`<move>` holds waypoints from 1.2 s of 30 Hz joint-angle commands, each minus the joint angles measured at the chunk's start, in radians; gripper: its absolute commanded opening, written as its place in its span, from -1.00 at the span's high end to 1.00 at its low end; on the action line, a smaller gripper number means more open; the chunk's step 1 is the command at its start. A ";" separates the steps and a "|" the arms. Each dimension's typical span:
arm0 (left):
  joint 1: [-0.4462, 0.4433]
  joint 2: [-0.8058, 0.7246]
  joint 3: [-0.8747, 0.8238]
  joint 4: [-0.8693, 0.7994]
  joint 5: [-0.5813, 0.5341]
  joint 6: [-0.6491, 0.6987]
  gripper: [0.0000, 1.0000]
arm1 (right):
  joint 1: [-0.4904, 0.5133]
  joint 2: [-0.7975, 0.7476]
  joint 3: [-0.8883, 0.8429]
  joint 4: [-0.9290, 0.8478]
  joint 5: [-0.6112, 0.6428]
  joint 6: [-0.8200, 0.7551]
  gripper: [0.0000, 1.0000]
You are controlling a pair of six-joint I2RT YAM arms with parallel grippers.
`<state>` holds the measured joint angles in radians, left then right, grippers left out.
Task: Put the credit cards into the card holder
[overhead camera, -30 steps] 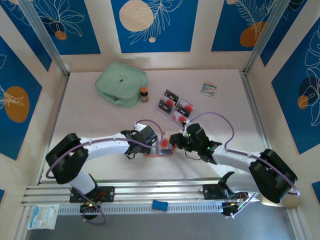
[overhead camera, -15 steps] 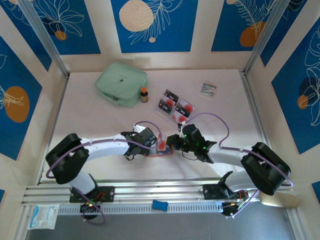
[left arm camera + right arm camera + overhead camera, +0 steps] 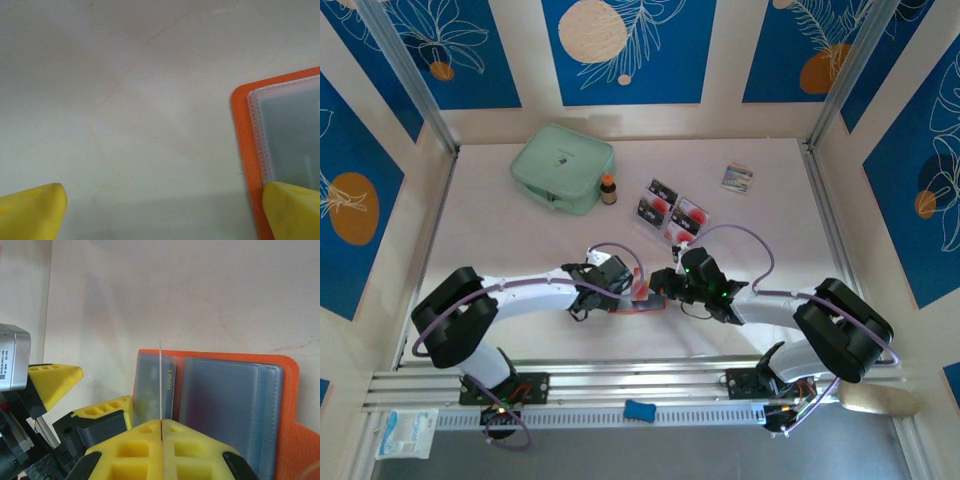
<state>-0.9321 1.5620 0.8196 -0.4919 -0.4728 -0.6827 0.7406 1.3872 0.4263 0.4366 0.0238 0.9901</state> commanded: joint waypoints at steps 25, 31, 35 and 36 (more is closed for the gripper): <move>-0.011 -0.013 -0.017 -0.021 -0.025 -0.009 -1.00 | 0.029 0.056 -0.004 0.046 0.017 0.037 1.00; -0.011 -0.014 -0.020 -0.019 -0.026 -0.009 -1.00 | 0.034 0.041 -0.019 0.034 0.028 0.051 1.00; -0.011 -0.016 -0.021 -0.017 -0.026 -0.009 -1.00 | 0.037 0.030 -0.024 0.022 0.034 0.050 1.00; -0.011 -0.015 -0.020 -0.017 -0.026 -0.009 -1.00 | 0.037 0.030 -0.025 0.021 0.034 0.050 1.00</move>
<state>-0.9325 1.5616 0.8131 -0.4911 -0.4740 -0.6827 0.7670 1.4364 0.4213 0.4641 0.0330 1.0302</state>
